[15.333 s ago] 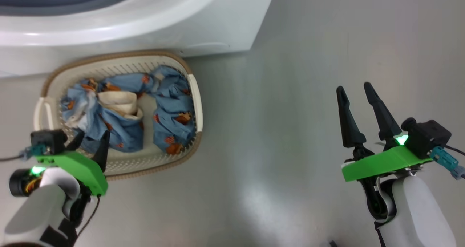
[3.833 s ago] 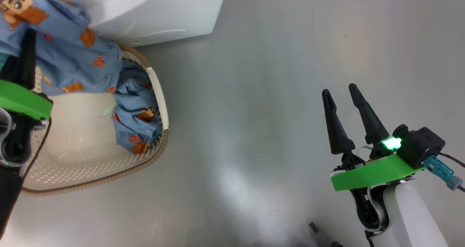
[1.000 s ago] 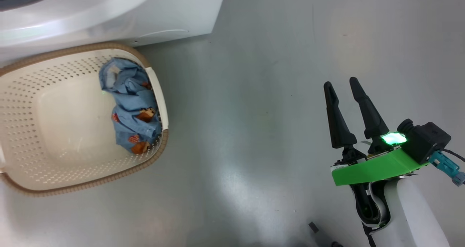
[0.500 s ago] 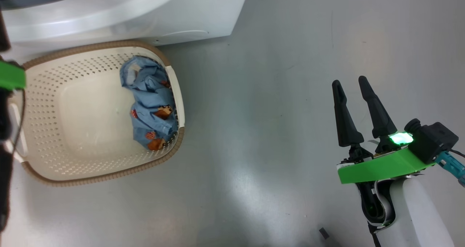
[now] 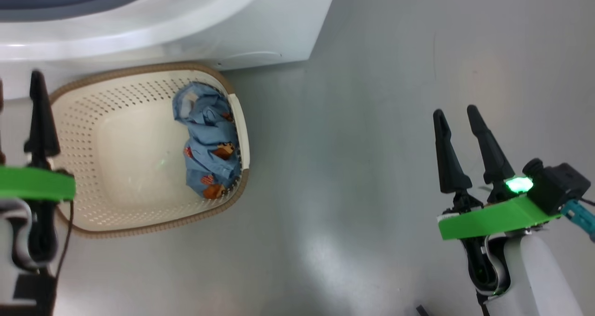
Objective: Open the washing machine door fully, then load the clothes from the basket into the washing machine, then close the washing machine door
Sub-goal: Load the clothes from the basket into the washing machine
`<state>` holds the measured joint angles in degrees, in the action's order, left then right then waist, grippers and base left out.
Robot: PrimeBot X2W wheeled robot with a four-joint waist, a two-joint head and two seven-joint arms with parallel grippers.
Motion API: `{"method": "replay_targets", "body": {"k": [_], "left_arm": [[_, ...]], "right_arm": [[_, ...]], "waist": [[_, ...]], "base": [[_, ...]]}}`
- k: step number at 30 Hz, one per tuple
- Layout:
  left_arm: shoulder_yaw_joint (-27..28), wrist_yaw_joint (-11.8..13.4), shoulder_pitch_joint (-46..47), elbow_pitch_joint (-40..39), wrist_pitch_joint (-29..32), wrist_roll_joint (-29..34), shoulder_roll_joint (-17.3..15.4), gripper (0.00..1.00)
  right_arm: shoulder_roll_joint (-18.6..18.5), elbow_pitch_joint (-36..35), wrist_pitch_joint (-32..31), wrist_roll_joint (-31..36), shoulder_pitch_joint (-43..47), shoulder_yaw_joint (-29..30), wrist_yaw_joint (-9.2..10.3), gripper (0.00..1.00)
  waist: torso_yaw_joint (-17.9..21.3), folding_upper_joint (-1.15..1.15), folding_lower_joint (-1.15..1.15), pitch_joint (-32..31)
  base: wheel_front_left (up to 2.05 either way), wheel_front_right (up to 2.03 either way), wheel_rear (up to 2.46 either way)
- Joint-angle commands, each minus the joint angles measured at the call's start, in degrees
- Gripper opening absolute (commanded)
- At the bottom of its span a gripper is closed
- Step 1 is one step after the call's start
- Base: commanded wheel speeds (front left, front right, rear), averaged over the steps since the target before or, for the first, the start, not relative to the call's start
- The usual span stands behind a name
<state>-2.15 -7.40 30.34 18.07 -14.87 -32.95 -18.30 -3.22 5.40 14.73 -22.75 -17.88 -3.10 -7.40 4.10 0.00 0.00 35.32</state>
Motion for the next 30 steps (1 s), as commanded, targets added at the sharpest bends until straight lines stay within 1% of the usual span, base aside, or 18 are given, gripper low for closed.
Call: {"method": "replay_targets", "body": {"k": [1,7,14,18,24,30], "left_arm": [[2.96,-0.09,-2.40,-2.07,-0.13,0.49,-1.79,1.00],[5.15,-0.09,-8.52,-4.60,-0.13,2.23,0.55,1.00],[5.87,-0.09,-14.39,-5.58,-0.13,4.57,2.54,1.00],[6.16,-0.09,-16.87,-5.74,-0.13,5.76,3.31,1.00],[7.56,-0.09,-22.47,-6.47,-0.13,7.85,5.36,1.00],[8.58,-0.09,-26.96,-7.65,-0.13,8.83,6.43,1.00]], "right_arm": [[0.35,-0.83,0.27,1.02,2.27,-1.20,-0.09,1.00],[0.35,0.14,0.27,2.14,3.45,-0.78,-0.09,1.00],[0.24,1.44,0.27,3.00,5.66,-0.65,-0.09,1.00],[-0.37,1.84,0.27,2.73,7.11,-0.61,-0.09,1.00],[-2.38,2.30,0.27,1.53,11.75,-0.01,-0.09,1.00],[-3.70,2.44,0.27,0.56,15.56,0.79,-0.09,1.00]], "waist": [[-0.72,0.00,0.00,-1.57],[-2.10,0.00,0.00,-5.19],[-3.20,0.00,0.00,-10.47],[-3.49,0.00,0.00,-12.91],[-4.54,0.00,0.00,-18.38],[-5.34,0.00,0.00,-22.17]], "base": [[0.00,0.00,0.00],[0.00,0.00,0.00],[0.00,0.00,0.00],[0.00,0.00,0.00],[0.00,0.00,0.00],[0.00,0.00,0.00]]}}
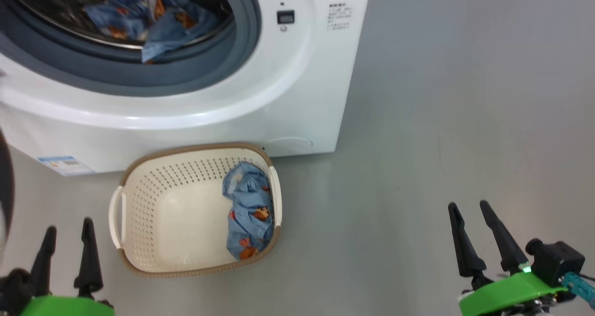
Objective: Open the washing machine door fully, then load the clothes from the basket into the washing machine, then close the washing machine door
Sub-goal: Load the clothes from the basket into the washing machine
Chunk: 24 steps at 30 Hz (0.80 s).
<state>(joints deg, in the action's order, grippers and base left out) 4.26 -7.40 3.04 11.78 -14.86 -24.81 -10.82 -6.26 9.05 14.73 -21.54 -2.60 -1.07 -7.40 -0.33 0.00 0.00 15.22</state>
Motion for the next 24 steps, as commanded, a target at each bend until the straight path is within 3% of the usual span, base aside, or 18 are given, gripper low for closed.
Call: {"method": "replay_targets", "body": {"k": [1,12,24], "left_arm": [[2.34,-0.09,-0.32,-1.59,-0.14,0.87,-0.92,1.00],[3.60,-0.09,-6.87,-4.01,-0.14,2.27,0.26,1.00],[3.97,-0.09,-7.88,-5.12,-0.14,2.46,0.83,1.00]], "right_arm": [[-0.86,-1.18,0.27,-0.79,0.87,-1.14,-0.09,1.00],[-1.59,-1.49,0.27,-1.72,5.38,0.36,-0.09,1.00],[-1.61,-1.83,0.27,-1.88,5.84,0.66,-0.09,1.00]], "waist": [[-1.03,0.00,0.00,-2.64],[-1.64,0.00,0.00,-6.39],[-1.69,0.00,0.00,-6.68]], "base": [[0.00,0.00,0.00],[0.00,0.00,0.00],[0.00,0.00,0.00]]}}
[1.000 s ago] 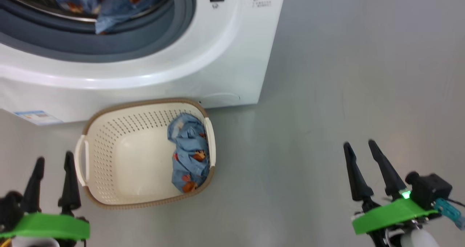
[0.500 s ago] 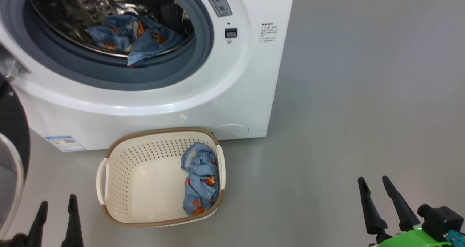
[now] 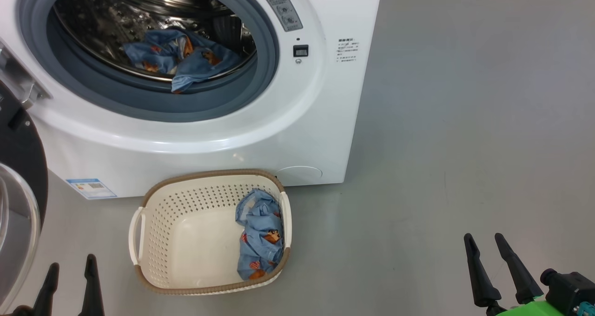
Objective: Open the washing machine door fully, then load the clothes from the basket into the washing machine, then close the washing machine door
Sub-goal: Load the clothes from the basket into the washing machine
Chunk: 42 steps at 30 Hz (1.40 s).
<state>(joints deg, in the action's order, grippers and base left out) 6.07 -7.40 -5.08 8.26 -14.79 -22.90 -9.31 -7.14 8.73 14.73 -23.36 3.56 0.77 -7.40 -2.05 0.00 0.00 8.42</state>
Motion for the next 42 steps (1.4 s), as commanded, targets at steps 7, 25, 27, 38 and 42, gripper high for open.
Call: {"method": "replay_targets", "body": {"k": [7,25,27,38,42], "left_arm": [[1.30,-0.09,0.79,-1.59,-0.21,0.18,-0.59,1.00],[-8.94,-0.09,12.47,7.73,-0.21,-4.28,-3.38,1.00],[-10.90,-0.09,15.03,9.68,-0.21,-5.15,-4.17,1.00],[-23.35,-0.09,30.24,21.55,-0.21,-10.92,-8.48,1.00],[-28.03,-0.09,35.55,25.48,-0.21,-13.44,-9.81,1.00]], "right_arm": [[-0.31,-1.93,0.27,0.21,-0.85,-1.07,-0.09,1.00],[3.41,-3.59,0.27,2.27,-7.77,-1.25,-0.09,1.00],[3.71,-3.81,0.27,2.51,-8.82,-1.26,-0.09,1.00],[4.23,-5.22,0.27,1.76,-13.72,-2.31,-0.09,1.00],[4.24,-5.71,0.27,1.09,-15.46,-3.16,-0.09,1.00]], "waist": [[0.36,0.00,0.00,1.34],[3.34,0.00,0.00,12.86],[3.78,0.00,0.00,14.59],[6.82,0.00,0.00,24.71],[8.05,0.00,0.00,28.49]], "base": [[0.00,0.00,0.00],[0.00,0.00,0.00],[0.00,0.00,0.00],[0.00,0.00,0.00],[0.00,0.00,0.00]]}}
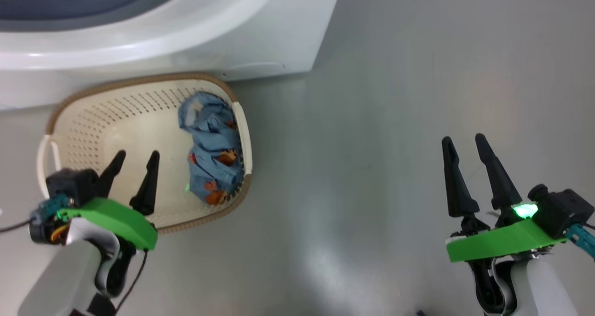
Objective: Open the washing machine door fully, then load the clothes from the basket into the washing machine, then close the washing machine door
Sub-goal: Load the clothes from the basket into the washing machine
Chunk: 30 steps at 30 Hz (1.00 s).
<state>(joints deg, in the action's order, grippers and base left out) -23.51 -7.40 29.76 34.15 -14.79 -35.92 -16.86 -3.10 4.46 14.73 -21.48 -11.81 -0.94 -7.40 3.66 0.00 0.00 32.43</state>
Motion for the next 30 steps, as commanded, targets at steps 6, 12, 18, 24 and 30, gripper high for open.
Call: {"method": "replay_targets", "body": {"k": [6,12,18,24,30], "left_arm": [[-6.34,-0.09,6.87,5.09,-0.21,-4.65,-4.48,1.00],[-13.33,-0.09,11.12,7.95,-0.21,-8.44,-6.29,1.00],[-21.08,-0.09,15.94,10.22,-0.21,-13.12,-8.16,1.00],[-27.21,-0.09,20.49,11.07,-0.21,-16.92,-9.69,1.00],[-31.75,-0.09,23.48,12.64,-0.21,-18.92,-10.43,1.00]], "right_arm": [[0.22,-2.13,0.27,-1.63,-2.08,-2.94,-0.09,1.00],[0.22,-2.77,0.27,-2.15,-3.01,-3.79,-0.09,1.00],[0.22,-3.76,0.27,-2.44,-3.78,-4.79,-0.09,1.00],[0.22,-4.84,0.27,-2.43,-4.12,-5.59,-0.09,1.00],[0.22,-5.78,0.27,-2.54,-3.75,-6.02,-0.09,1.00]], "waist": [[4.52,0.00,0.00,8.96],[5.91,0.00,0.00,12.04],[7.08,0.00,0.00,15.02],[8.20,0.00,0.00,17.38],[9.10,0.00,0.00,18.39]], "base": [[0.00,0.00,0.00],[0.00,0.00,0.00],[0.00,0.00,0.00],[0.00,0.00,0.00],[0.00,0.00,0.00]]}}
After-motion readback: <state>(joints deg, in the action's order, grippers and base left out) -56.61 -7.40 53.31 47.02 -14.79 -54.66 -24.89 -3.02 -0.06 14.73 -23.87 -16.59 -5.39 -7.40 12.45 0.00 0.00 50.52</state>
